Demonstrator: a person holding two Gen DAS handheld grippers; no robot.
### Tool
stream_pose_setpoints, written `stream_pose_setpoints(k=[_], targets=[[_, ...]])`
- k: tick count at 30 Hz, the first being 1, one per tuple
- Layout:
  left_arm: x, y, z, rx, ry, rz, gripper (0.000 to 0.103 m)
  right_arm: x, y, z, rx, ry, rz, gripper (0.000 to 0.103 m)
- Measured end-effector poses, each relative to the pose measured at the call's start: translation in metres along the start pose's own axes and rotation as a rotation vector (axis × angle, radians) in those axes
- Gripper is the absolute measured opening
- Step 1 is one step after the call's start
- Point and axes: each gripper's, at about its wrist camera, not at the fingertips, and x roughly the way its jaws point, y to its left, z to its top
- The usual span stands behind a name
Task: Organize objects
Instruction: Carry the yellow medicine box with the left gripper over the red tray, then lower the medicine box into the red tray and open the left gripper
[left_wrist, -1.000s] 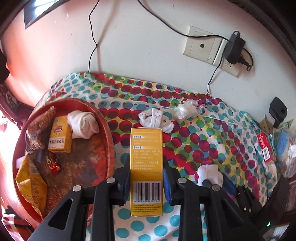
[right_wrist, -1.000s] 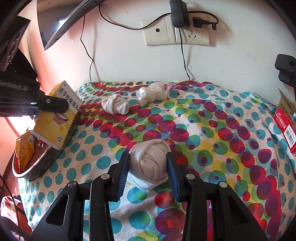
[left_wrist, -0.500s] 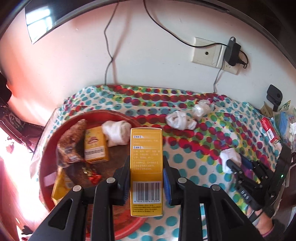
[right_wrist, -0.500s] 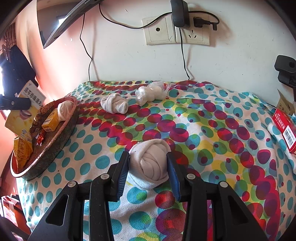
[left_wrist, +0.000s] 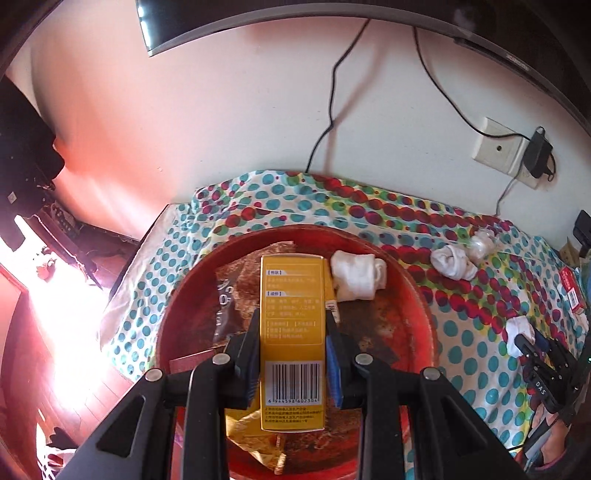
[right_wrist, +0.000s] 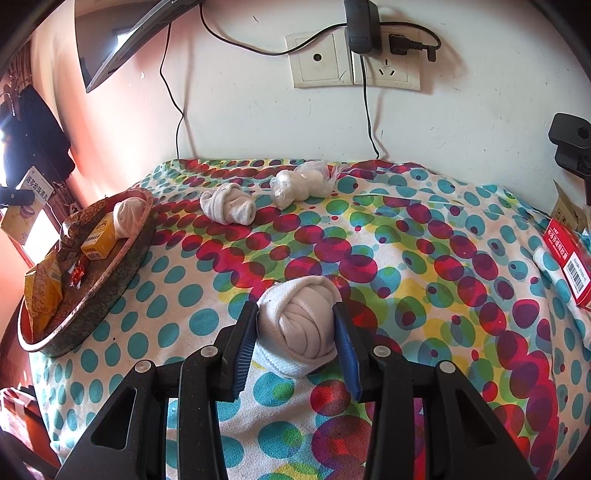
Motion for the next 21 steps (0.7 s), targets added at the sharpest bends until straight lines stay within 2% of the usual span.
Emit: stream_pose_setpoints(k=[6,13,19,21], targets=[[0.016,0.046,0.008,-0.038,0.022,0.077,0.029,0.000,0.000,0.000,-0.003,0.001,-0.001,0.039],[0.051,0.074,0.005,-0.003,0.087,0.142,0.029,-0.001,-0.002,-0.002,-0.017,0.004,-0.010,0.039],[0.077,0.087,0.011,0.011,0.118,0.086,0.030,0.001,0.002,-0.001,-0.020,0.007,-0.013,0.039],[0.085,0.087,0.012,0.047,0.124,0.099,0.030,0.001,0.002,-0.001,-0.024,0.010,-0.018,0.039]])
